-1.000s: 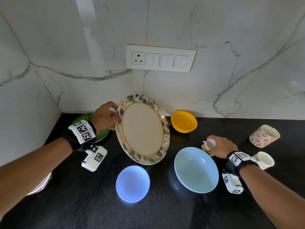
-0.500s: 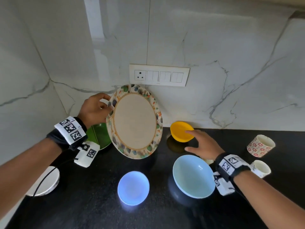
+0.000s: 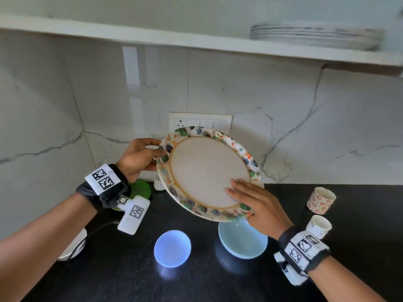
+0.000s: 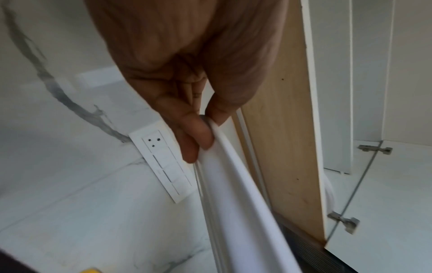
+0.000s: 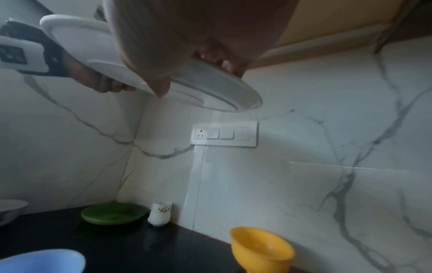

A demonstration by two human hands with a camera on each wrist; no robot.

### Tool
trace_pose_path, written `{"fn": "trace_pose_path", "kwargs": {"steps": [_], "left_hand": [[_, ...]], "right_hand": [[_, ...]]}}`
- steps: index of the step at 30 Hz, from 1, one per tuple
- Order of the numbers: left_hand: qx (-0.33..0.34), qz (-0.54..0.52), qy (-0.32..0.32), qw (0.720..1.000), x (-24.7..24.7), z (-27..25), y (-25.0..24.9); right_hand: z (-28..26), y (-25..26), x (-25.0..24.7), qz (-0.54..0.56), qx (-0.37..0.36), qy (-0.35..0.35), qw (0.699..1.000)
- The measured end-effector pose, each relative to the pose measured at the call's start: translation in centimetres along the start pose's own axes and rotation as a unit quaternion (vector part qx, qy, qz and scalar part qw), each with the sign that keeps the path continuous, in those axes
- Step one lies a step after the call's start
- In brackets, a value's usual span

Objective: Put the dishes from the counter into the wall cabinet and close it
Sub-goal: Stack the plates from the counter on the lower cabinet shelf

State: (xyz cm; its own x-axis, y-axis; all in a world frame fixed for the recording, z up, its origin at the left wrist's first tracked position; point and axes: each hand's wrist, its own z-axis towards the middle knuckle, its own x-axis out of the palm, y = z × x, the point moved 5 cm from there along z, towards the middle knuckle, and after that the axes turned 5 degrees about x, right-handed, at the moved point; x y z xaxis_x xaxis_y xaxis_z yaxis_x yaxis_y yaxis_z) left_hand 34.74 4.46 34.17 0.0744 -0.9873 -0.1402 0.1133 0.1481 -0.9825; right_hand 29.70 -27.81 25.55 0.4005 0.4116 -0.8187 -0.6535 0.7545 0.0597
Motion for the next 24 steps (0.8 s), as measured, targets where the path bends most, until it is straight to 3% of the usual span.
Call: {"fn": "trace_pose_path", "kwargs": {"steps": [4,11,18,21,24], "left_hand": [[0.018,-0.026,0.046,0.998,3.1,-1.9,-3.0],[0.121,-0.034,0.096,0.987,8.1,-4.7,-11.5],[0.285,-0.045,0.059,0.956,10.0,-5.8,-21.7],[0.404,0.065,0.002,0.913,9.7,-4.5,-25.1],[0.512,0.267,-0.033,0.816,10.8,-2.6,-27.6]], "right_hand": [[-3.1,1.3,-7.5,-0.049,-0.023,-0.091,0.994],[-6.3,3.8,-19.5,-0.068,-0.024,-0.151,0.986],[-6.6,6.5,-29.2,-0.107,-0.043,-0.244,0.963],[-6.0,7.5,-32.6,-0.120,-0.064,-0.284,0.949],[-4.8,7.6,-35.2,-0.139,-0.081,-0.321,0.933]]}}
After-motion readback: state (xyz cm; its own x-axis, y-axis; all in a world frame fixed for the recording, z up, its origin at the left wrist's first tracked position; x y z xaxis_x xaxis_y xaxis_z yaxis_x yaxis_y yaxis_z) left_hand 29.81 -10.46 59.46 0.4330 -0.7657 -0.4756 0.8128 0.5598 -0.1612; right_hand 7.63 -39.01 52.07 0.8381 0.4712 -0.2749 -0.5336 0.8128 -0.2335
